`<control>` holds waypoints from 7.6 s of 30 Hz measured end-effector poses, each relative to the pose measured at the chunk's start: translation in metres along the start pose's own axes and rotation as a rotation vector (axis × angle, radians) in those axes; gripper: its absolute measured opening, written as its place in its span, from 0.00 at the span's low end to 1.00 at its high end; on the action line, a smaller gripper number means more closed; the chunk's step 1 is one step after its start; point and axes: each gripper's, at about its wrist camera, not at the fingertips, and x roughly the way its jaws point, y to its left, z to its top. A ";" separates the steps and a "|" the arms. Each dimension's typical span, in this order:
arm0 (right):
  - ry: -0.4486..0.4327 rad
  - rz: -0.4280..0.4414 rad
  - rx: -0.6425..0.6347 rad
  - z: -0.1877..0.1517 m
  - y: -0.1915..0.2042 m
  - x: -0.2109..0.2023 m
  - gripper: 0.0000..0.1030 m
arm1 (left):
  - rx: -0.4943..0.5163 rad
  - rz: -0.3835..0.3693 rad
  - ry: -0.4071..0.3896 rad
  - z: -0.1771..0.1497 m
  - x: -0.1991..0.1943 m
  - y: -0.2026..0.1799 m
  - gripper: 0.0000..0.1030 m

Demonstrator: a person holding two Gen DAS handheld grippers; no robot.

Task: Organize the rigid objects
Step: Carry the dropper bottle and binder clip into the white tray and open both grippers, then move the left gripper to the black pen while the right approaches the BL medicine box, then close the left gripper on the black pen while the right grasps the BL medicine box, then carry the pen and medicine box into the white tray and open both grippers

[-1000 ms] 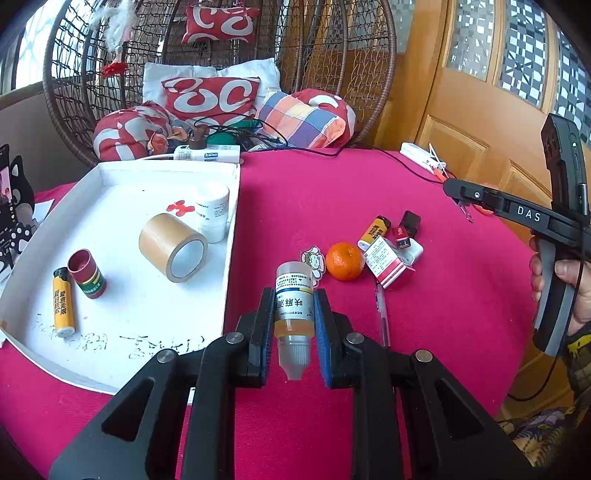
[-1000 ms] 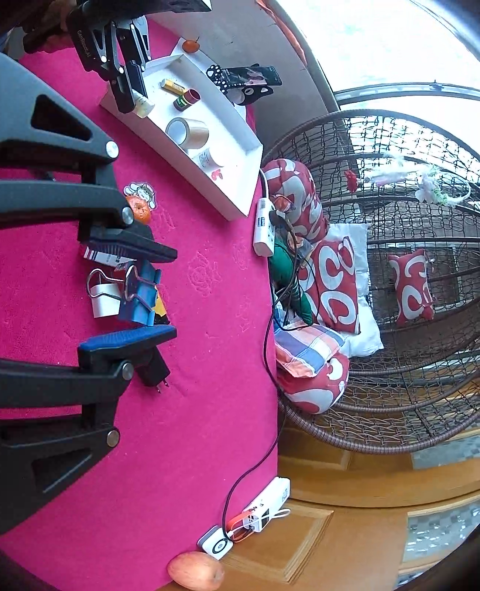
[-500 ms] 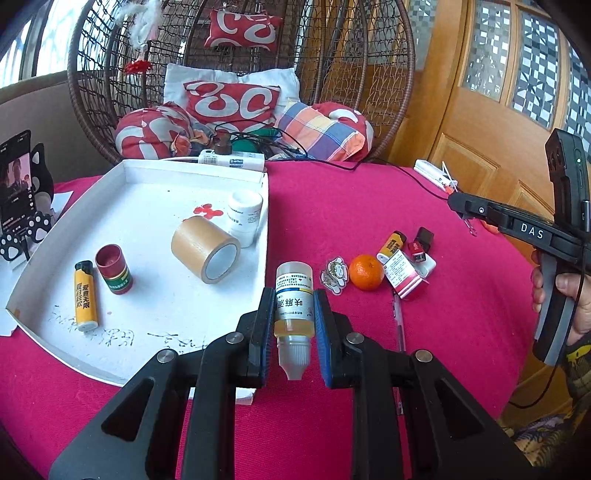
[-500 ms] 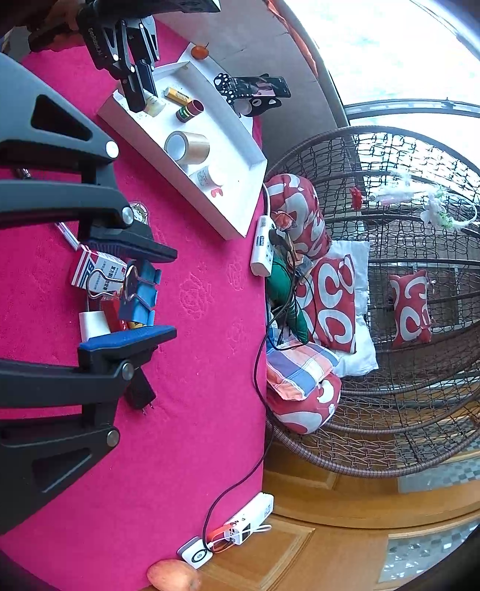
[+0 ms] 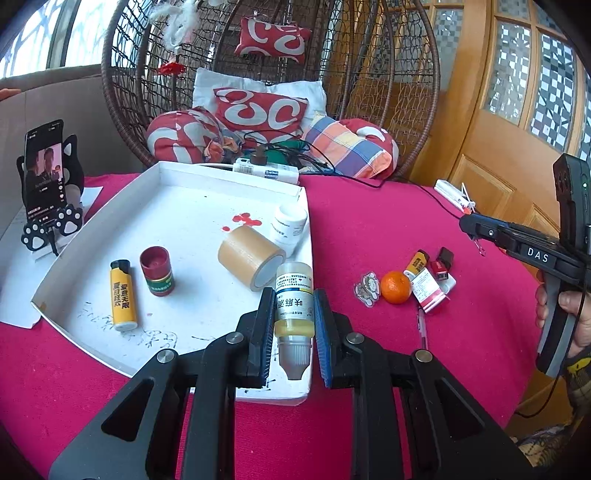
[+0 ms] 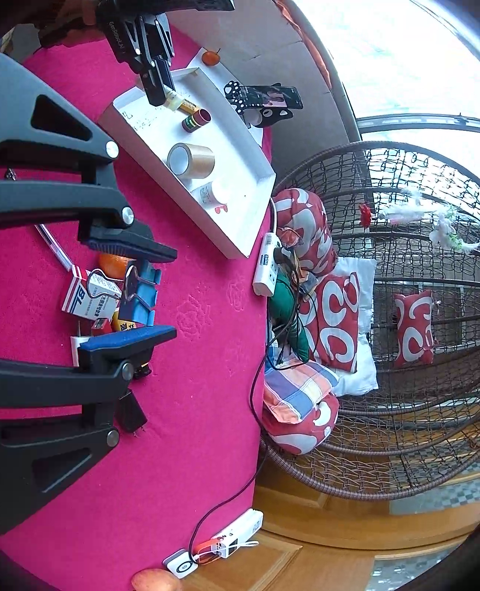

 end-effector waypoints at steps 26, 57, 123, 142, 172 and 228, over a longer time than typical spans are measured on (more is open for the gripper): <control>0.019 0.080 -0.128 0.023 0.055 0.032 0.33 | -0.093 0.131 -0.039 0.009 -0.015 0.064 0.19; 0.151 0.261 -0.185 0.048 0.159 0.160 0.35 | -0.182 0.252 0.048 0.050 0.079 0.093 0.23; 0.014 -0.136 0.187 -0.029 -0.071 0.012 1.00 | 0.250 -0.169 0.273 -0.037 0.076 -0.123 1.00; 0.257 0.229 0.258 -0.070 -0.028 0.057 0.56 | 0.376 -0.179 0.328 -0.055 0.083 -0.144 0.49; 0.038 0.267 0.238 -0.028 -0.032 0.008 0.30 | 0.269 -0.123 0.104 -0.011 0.039 -0.104 0.08; 0.150 0.488 -0.128 0.024 0.127 0.068 0.30 | -0.117 0.050 -0.055 0.064 0.027 0.065 0.09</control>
